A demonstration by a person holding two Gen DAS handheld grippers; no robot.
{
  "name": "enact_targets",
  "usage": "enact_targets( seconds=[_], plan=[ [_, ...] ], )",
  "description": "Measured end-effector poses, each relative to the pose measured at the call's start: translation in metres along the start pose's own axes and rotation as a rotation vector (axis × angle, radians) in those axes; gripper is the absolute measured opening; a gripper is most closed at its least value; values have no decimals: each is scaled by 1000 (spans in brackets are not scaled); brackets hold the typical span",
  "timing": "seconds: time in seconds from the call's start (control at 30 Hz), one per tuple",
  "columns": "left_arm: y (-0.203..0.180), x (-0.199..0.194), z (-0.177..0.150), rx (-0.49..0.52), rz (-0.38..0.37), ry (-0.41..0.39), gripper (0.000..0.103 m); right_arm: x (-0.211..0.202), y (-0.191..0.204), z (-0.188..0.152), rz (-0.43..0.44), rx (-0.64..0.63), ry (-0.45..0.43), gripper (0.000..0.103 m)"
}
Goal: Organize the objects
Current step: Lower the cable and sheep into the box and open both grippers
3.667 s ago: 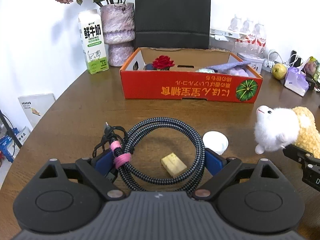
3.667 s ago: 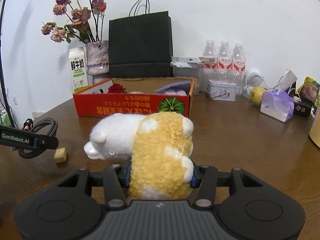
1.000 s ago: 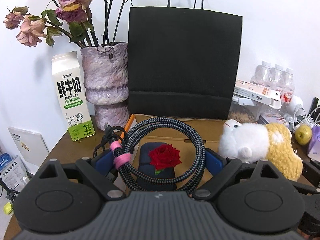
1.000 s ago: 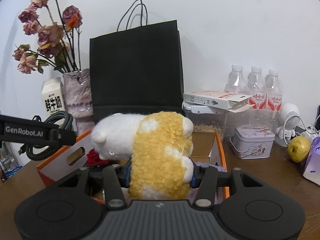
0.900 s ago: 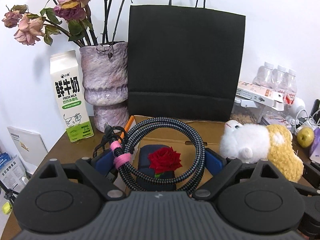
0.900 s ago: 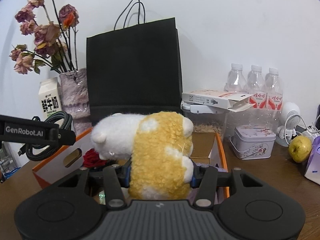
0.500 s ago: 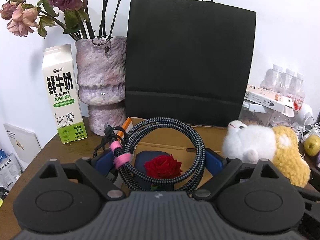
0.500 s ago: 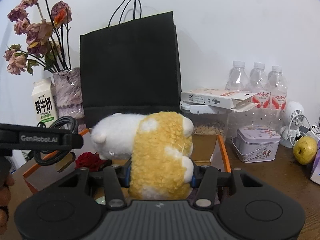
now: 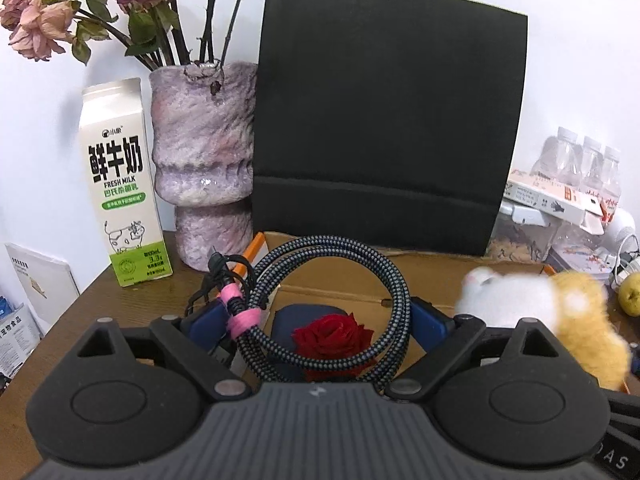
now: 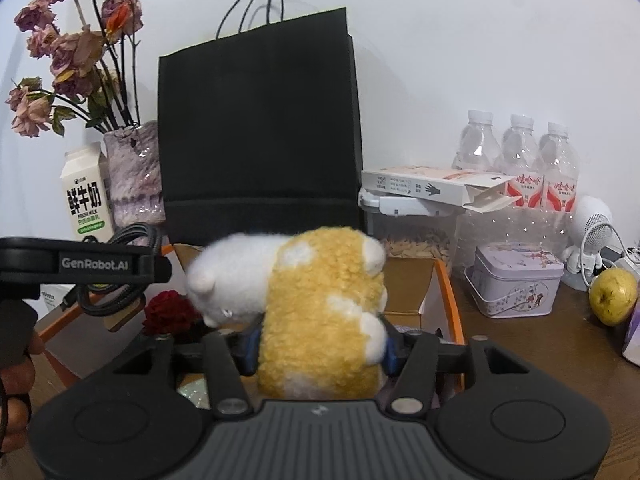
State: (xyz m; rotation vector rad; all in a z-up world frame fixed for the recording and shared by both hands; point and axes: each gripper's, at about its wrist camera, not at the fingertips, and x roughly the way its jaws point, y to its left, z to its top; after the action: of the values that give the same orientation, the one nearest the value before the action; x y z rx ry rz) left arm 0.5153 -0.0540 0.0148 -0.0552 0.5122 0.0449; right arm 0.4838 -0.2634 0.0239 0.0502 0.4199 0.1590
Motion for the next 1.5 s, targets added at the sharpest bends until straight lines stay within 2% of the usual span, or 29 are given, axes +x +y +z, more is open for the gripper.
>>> enact_targets(
  seconds=[0.03,0.1,0.87,1.5],
  plan=[
    [0,0,-1,-5,-6,6,99,-1,-1,0,-4,4,-5,94],
    [1,-1,-1,-21,-10,3,103,-4,-1,1,-14,7,-15,103],
    [1,-19,0,-15,-3,-42,103,-5,1,1,-5,16,-11,103],
    [14,-53,-3,-18,-14,-46,103,-41,22,1,37,-44,-37,103]
  ],
)
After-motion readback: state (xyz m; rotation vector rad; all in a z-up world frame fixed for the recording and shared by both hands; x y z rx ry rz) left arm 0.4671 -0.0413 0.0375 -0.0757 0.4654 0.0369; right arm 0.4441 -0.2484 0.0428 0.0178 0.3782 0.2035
